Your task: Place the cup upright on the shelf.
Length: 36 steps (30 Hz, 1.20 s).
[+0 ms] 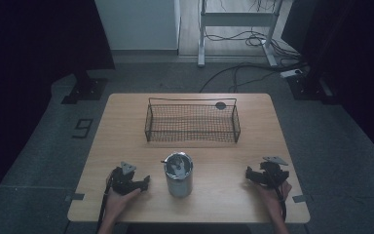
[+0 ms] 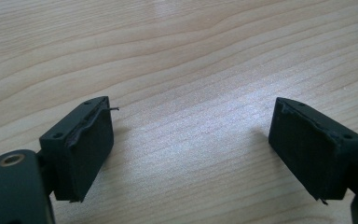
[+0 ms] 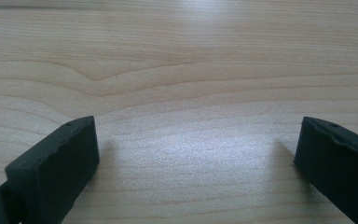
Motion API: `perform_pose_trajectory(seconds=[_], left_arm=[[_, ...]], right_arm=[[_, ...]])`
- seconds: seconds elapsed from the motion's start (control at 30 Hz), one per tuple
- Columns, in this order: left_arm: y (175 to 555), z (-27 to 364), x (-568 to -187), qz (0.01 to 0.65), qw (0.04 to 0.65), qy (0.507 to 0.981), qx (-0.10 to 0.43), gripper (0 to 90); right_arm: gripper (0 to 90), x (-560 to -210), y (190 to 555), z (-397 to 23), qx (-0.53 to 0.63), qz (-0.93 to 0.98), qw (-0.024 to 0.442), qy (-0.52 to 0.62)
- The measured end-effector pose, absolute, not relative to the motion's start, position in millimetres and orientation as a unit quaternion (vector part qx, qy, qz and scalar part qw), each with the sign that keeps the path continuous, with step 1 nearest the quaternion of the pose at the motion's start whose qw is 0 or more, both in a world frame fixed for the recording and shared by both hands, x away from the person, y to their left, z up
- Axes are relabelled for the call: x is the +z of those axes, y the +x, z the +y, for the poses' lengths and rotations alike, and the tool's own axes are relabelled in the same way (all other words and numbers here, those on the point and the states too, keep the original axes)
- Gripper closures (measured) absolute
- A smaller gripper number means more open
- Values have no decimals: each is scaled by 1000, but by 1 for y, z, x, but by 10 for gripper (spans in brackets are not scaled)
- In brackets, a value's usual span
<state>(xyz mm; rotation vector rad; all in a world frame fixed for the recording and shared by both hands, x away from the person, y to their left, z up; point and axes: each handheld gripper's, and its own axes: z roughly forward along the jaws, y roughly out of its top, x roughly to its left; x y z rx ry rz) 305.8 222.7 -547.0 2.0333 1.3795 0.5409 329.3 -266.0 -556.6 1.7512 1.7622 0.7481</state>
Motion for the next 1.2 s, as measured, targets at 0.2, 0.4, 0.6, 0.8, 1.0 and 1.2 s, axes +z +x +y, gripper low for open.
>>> perform_pose_trajectory(seconds=[0.2,0.4,0.6,0.8,1.0,1.2], left_arm=[[306,222,-547,524,307,768,205,134],[306,224,-547,526,311,765,203,143],[306,228,-546,536,330,754,189,145],[306,230,-546,541,333,749,189,146],[306,226,-547,543,317,751,203,145],[306,225,-545,545,330,743,205,145]], right_arm=[[0,-557,329,-266,277,654,270,650],[0,-557,329,-266,277,654,270,650],[0,-557,328,-266,277,653,272,650],[0,-557,327,-266,278,652,272,651],[0,-557,327,-266,277,652,273,651],[0,-557,326,-268,277,652,271,652]])
